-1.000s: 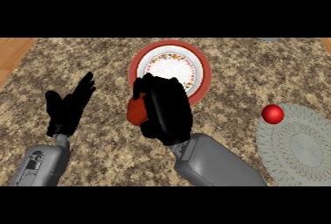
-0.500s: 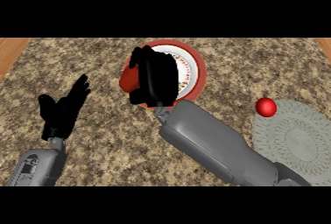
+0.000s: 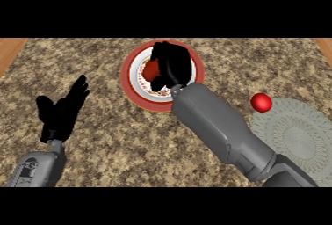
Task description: Pick the bell pepper from the placemat and place it in the plate
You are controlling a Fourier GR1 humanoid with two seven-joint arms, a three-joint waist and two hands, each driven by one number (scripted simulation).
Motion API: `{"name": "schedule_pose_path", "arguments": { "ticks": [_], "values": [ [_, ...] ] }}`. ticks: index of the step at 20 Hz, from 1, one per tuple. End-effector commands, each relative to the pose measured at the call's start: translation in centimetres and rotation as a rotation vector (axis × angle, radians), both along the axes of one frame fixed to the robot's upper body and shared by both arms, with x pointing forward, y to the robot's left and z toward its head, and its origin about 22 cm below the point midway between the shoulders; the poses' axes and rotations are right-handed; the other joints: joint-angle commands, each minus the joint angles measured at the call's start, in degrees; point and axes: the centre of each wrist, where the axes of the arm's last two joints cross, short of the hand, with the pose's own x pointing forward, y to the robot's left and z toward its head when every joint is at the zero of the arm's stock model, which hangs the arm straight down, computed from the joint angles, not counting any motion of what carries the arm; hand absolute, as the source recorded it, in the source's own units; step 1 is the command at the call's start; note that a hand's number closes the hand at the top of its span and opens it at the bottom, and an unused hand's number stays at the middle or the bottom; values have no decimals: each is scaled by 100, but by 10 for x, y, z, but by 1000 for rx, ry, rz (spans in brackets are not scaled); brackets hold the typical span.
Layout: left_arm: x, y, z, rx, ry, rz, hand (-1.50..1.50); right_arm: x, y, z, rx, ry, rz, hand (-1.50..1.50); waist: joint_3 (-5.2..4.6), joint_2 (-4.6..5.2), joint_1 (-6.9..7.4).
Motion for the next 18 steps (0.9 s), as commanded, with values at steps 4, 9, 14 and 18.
{"name": "schedule_pose_path", "arguments": {
  "ticks": [4,9,14,18],
  "values": [
    [2,16,-3,12,-10,16,0,24,-37,-21,128,207,72,-150,2,40,-47],
    [3,-8,-5,4,-4,-12,0,22,-37,-32,137,82,151,-150,3,31,39],
    [-5,-2,-1,7,10,-10,0,22,-30,-3,322,-126,293,-150,12,2,18],
    [-5,9,-6,10,1,4,0,7,-18,19,522,-133,387,-150,5,-51,-45]
  ]
}}
